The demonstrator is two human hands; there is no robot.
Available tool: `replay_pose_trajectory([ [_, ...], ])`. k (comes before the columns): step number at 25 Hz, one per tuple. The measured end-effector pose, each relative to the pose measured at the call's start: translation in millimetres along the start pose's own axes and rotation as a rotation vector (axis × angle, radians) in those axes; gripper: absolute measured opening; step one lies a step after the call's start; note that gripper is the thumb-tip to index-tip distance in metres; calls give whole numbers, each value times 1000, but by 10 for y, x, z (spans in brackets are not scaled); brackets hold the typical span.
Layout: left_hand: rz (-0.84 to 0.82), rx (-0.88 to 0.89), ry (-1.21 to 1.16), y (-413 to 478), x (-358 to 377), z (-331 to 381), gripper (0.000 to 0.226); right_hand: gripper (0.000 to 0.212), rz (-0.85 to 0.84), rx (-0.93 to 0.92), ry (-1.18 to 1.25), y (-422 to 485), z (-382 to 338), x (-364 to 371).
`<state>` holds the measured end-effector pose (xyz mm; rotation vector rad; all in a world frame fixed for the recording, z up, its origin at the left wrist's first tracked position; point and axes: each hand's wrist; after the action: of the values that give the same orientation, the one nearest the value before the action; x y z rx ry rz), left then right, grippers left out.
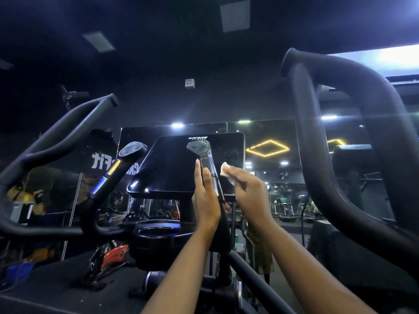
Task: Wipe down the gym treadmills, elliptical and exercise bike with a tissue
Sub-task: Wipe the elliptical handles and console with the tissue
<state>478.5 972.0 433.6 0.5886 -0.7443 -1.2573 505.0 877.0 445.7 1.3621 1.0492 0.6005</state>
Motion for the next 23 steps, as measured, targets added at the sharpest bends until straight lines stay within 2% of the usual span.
replay_pose_trajectory([
  [4, 45, 43, 37, -21, 21, -75, 48, 34, -96, 11, 45, 133, -96, 111],
  [10, 58, 32, 29, -79, 27, -41, 46, 32, 16, -29, 101, -446, -143, 79],
  [14, 66, 25, 113, -78, 46, -90, 46, 25, 144, 43, 77, 320, -252, -23],
  [16, 92, 19, 124, -62, 52, -144, 46, 23, 50, -62, 8, 847, -325, -6],
  [18, 93, 16, 135, -42, 51, -154, 45, 27, -126, -151, -131, 1200, -312, 125],
  [21, 70, 25, 141, -40, 48, -147, 46, 28, -388, -274, -340, 1378, -203, 336],
  [23, 76, 35, 134, -48, 39, -160, 46, 26, -479, -329, -372, 1355, -200, 329],
])
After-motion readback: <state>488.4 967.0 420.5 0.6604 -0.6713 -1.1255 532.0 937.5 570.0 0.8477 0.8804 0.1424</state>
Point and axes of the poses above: each hand's wrist, its own y-axis towards the middle knuckle, its own x-axis out of the palm, z = x × y, and after that the axes turned 9 degrees about -z, right-handed
